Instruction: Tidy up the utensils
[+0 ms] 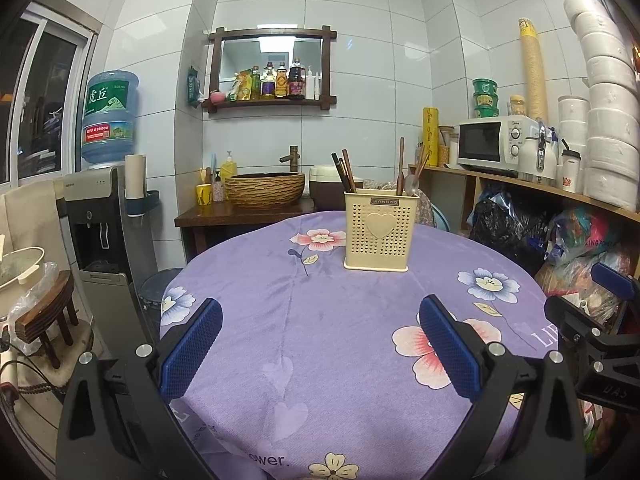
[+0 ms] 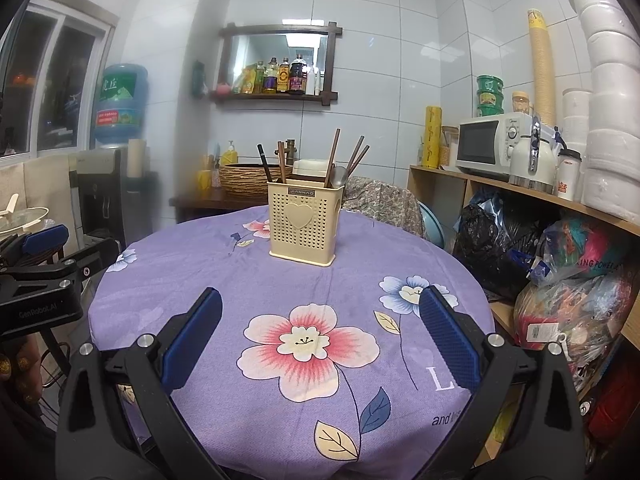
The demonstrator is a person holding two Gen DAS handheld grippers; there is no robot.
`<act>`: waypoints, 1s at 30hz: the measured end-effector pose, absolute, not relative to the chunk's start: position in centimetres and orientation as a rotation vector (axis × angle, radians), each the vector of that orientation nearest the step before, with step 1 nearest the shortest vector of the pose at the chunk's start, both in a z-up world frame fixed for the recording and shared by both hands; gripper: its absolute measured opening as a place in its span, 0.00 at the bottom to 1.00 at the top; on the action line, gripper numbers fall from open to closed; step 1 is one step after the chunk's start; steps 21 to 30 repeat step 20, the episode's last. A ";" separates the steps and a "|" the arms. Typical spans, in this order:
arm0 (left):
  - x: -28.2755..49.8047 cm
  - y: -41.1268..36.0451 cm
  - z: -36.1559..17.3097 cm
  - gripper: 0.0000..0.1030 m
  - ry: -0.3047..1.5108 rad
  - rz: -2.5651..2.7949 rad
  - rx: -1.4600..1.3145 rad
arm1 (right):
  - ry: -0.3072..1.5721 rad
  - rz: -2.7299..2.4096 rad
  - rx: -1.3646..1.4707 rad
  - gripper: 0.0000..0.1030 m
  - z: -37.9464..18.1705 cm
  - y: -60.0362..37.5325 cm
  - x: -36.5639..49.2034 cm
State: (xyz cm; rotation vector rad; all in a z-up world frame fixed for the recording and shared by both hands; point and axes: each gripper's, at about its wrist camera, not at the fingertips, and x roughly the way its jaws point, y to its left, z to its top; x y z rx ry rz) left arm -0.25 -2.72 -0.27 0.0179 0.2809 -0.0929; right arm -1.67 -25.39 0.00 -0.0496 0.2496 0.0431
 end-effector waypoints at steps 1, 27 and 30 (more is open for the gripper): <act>-0.3 -2.7 -0.3 0.95 0.282 -0.093 0.018 | 0.249 0.043 -0.050 0.95 0.0 -25.4 -1.7; 0.0 -2.5 -0.4 0.95 0.306 -0.096 0.021 | 0.255 0.046 -0.048 0.95 0.0 -25.5 -1.7; 0.0 -2.5 -0.4 0.95 0.306 -0.096 0.021 | 0.255 0.046 -0.048 0.95 0.0 -25.5 -1.7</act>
